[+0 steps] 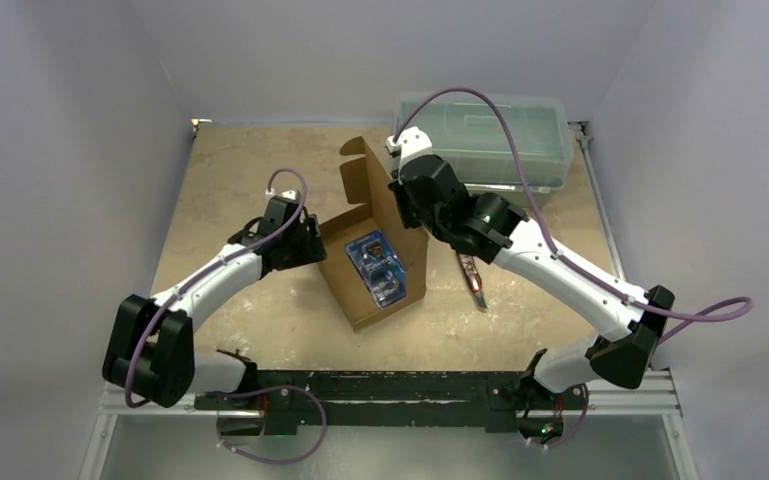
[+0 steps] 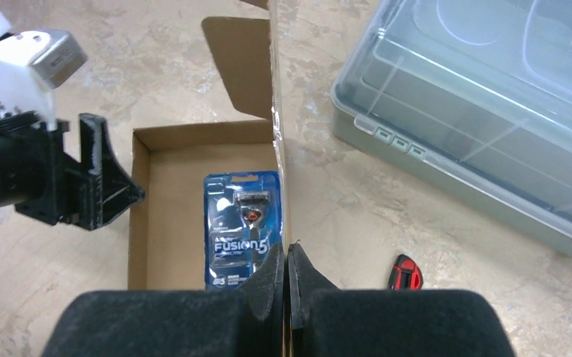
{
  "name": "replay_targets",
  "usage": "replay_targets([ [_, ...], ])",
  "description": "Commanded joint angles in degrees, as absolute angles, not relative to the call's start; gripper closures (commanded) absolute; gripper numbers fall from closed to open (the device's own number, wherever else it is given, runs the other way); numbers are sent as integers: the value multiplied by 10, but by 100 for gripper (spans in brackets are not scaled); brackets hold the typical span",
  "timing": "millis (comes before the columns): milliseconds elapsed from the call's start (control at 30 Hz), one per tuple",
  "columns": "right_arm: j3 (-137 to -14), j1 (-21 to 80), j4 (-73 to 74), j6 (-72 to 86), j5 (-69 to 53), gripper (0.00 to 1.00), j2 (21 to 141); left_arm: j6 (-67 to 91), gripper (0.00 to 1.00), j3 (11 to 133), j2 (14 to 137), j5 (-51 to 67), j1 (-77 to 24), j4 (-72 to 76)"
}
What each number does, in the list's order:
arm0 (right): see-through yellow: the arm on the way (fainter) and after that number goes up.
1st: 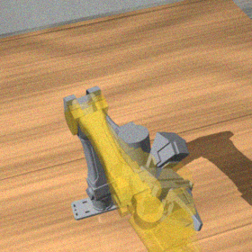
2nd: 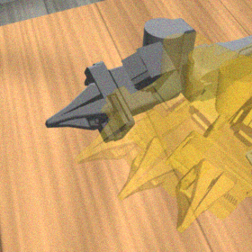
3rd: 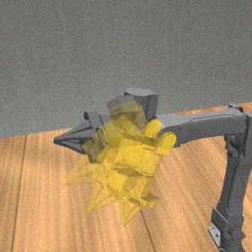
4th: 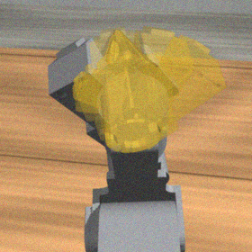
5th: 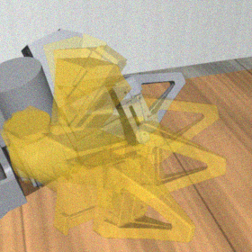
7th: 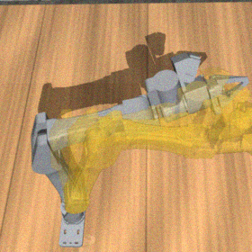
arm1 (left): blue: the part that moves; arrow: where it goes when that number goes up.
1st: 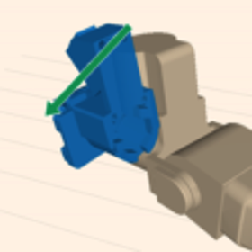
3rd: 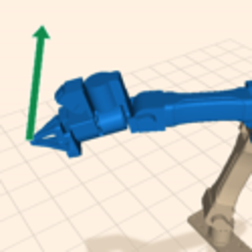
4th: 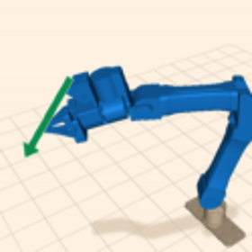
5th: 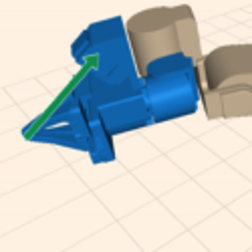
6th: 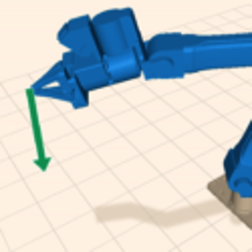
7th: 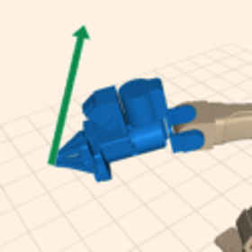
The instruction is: Unpack the express box
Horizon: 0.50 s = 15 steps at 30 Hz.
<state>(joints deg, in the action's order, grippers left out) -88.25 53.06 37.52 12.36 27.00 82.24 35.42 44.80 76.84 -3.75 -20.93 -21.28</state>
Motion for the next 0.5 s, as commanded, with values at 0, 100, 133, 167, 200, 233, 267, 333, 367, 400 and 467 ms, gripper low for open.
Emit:
replay_targets([
  [0, -884, 481, 327, 129, 214, 100, 818, 310, 35, 499, 715, -45, -207, -266],
  [100, -878, 446, 312, 136, 149, 100, 816, 299, 34, 524, 699, -18, -207, -285],
  [133, -875, 437, 305, 140, 129, 100, 816, 297, 34, 527, 698, -5, -207, -285],
  [167, -874, 427, 298, 142, 111, 100, 817, 299, 34, 530, 699, 7, -207, -287],
  [200, -871, 415, 291, 146, 86, 100, 819, 304, 34, 533, 699, 9, -207, -291],
  [233, -871, 405, 284, 152, 64, 100, 823, 306, 34, 535, 699, 4, -207, -293],
  [267, -873, 396, 278, 157, 49, 100, 828, 308, 34, 536, 697, 2, -206, -293],
  [333, -887, 390, 272, 162, 44, 100, 842, 308, 34, 542, 696, -22, -202, -296],
  [367, -895, 390, 269, 163, 47, 100, 851, 306, 34, 546, 697, -22, -199, -298],
  [400, -908, 389, 269, 165, 53, 100, 862, 302, 34, 553, 698, -19, -194, -302],
  [467, -937, 389, 273, 167, 72, 100, 892, 296, 34, 569, 703, -15, -185, -314],
])
